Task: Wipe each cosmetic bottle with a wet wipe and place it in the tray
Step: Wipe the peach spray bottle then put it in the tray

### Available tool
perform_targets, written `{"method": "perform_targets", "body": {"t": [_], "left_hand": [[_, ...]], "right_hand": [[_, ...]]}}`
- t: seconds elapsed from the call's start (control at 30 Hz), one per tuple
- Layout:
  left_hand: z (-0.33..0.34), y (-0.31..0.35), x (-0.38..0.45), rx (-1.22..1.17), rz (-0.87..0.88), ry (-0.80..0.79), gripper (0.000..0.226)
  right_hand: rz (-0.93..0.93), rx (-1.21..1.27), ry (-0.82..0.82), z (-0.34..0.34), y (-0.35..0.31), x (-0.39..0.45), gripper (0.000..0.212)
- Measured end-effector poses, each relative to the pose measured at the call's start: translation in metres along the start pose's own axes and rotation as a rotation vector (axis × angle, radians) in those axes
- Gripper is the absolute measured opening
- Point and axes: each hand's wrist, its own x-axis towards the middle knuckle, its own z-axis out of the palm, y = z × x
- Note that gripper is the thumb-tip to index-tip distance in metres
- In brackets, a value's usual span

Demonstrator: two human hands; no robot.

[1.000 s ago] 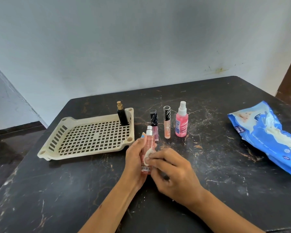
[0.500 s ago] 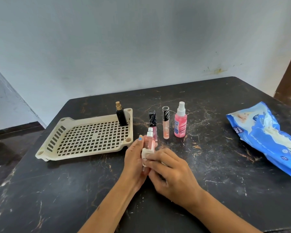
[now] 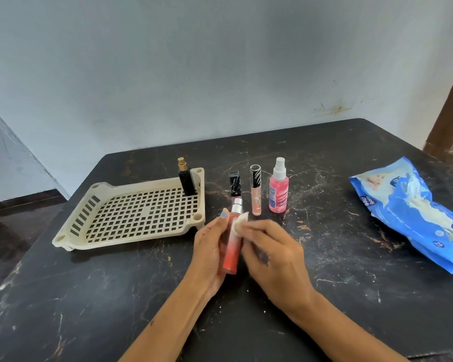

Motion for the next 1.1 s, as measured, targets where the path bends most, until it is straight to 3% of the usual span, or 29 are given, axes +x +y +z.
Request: {"method": "perform_targets", "body": {"t": [0.17, 0.33, 0.43, 0.57, 0.8, 0.9, 1.1], "left_hand": [[-0.002, -0.002, 0.005, -0.102, -0.041, 0.020, 0.041], [-0.001, -0.002, -0.001, 0.009, 0.015, -0.103, 0.040], [-0.003, -0.002, 0.001, -0.021, 0.011, -0.073, 0.029], [-0.003, -0.003, 0.004, -0.043, -0.013, -0.010, 0.044], [0.002, -0.003, -0.003, 0.041, 0.050, -0.118, 0.028], [0.000, -0.001, -0.001, 0.013, 0.033, -0.069, 0.032], [-0.003, -0.001, 0.005, -0.049, -0.058, 0.092, 0.028]], "right_hand": [[-0.208, -0.011, -0.089, 0.002, -0.003, -0.002, 0.014], [0.050, -0.011, 0.034, -0.003, 0.003, 0.006, 0.024], [0.029, 0.031, 0.017, -0.003, -0.001, 0.004, 0.019], [-0.098, 0.014, -0.067, -0.001, -0.004, -0.001, 0.013], [0.120, 0.045, 0.061, -0.005, 0.004, 0.008, 0.018], [0.042, 0.070, 0.009, -0.004, -0.001, 0.005, 0.016], [-0.303, 0.031, -0.241, -0.005, -0.012, -0.005, 0.014]]}}
